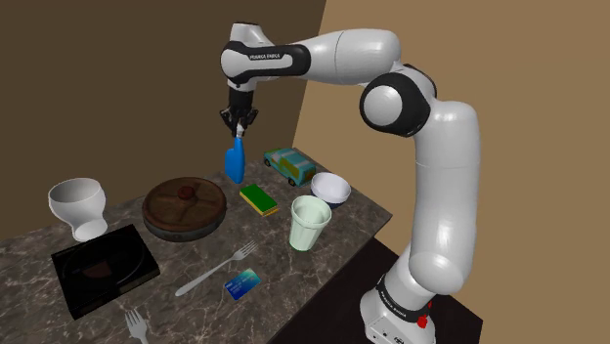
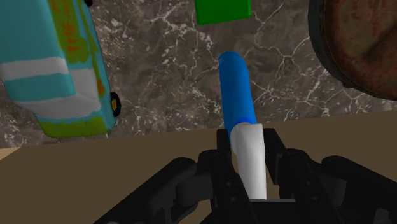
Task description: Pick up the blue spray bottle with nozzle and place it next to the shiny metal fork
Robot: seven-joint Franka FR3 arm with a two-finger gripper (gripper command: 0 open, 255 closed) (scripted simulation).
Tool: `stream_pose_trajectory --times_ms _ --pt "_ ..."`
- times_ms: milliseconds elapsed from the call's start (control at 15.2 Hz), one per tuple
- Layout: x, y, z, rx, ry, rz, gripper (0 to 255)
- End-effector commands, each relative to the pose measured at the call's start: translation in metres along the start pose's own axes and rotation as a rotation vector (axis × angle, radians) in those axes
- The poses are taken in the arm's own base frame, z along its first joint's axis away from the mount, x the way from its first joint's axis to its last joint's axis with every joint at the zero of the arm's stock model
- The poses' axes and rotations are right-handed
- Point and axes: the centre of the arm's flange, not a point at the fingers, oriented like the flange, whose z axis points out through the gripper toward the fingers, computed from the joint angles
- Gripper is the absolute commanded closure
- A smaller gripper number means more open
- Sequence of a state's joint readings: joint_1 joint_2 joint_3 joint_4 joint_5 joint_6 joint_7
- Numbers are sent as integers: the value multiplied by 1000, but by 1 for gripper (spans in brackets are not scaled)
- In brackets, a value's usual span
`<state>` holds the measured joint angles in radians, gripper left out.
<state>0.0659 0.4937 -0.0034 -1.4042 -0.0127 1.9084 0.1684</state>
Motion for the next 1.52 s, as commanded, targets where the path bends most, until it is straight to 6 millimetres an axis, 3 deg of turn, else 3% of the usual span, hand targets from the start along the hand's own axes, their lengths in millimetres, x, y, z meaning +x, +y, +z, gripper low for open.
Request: stream_pose_trajectory --times_ms 0,1122,1452 --pt "0 1 -9 0 0 0 255" --pt "1 2 -95 0 0 0 255" --pt "-48 -32 -122 0 0 0 255"
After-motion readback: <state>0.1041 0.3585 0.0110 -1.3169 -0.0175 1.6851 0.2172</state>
